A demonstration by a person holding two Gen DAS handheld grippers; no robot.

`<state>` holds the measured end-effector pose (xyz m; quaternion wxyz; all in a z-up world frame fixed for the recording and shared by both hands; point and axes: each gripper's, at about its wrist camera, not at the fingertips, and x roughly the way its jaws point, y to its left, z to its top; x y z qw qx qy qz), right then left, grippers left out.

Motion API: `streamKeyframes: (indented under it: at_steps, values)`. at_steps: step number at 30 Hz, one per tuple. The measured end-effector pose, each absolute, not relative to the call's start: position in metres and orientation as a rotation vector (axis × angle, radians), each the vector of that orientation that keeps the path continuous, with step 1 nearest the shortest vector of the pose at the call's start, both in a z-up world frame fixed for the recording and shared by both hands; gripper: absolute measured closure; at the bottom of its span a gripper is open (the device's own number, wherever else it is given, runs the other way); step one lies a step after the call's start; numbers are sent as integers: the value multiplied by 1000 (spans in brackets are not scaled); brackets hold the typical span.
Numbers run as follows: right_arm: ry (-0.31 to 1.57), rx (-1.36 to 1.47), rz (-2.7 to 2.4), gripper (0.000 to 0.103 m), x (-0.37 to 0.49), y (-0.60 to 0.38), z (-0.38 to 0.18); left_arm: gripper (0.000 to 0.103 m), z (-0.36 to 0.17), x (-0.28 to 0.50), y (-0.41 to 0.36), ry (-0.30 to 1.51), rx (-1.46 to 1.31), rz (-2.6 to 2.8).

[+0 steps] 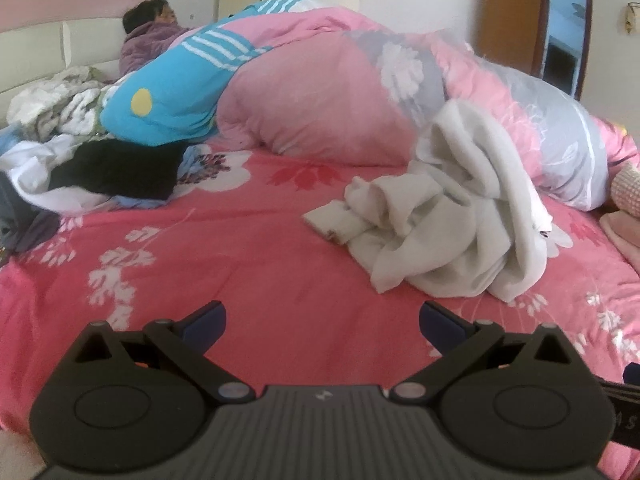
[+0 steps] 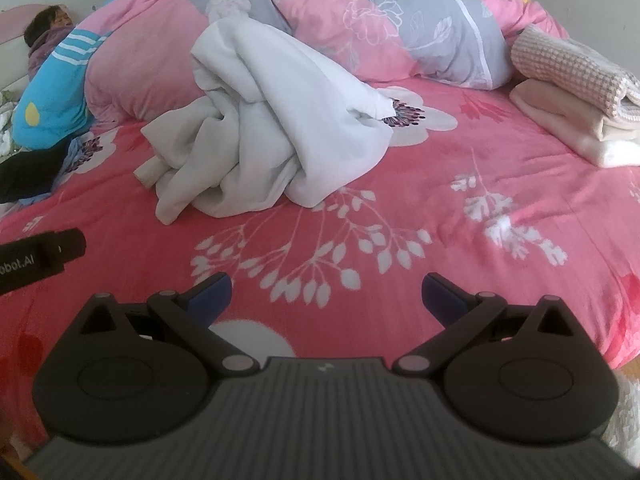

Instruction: Fold clothes

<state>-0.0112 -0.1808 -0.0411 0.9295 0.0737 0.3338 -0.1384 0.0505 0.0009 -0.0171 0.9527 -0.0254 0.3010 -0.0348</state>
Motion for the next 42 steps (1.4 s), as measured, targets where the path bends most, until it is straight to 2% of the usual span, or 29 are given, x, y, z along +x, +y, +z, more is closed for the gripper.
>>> streamKeyframes:
  at_steps: [5, 15, 24, 29, 34, 35, 36, 38, 39, 40, 41, 42]
  values:
    - [645, 126, -270, 1, -5, -192, -44, 0, -19, 73, -2, 594, -33, -113]
    - [341, 19, -154, 1, 24, -224, -11, 0, -18, 140, -15, 491, 64, -232]
    - [199, -76, 37, 1, 118, -229, 25, 3, -30, 212, -28, 527, 1, -330]
    - [231, -104, 100, 1, 180, -223, 29, 20, -41, 232, -35, 563, -16, -367]
    - [289, -118, 131, 3, 221, -219, 19, 50, -49, 237, -41, 580, -18, -401]
    - [306, -113, 134, 3, 227, -219, 16, 52, -49, 236, -42, 576, -7, -402]
    - [318, -98, 137, 9, 228, -220, 13, 56, -49, 235, -43, 572, 7, -401]
    - [340, -64, 140, 31, 229, -224, 9, 67, -49, 231, -44, 561, 34, -400]
    - [345, -47, 145, 46, 225, -227, 9, 70, -48, 229, -43, 563, 36, -402]
    - [349, -30, 150, 56, 221, -229, 8, 74, -47, 228, -43, 566, 37, -405]
    - [350, -18, 154, 61, 215, -231, 9, 76, -47, 226, -42, 571, 36, -406]
    - [351, -8, 158, 75, 210, -233, 9, 79, -45, 222, -41, 571, 37, -412]
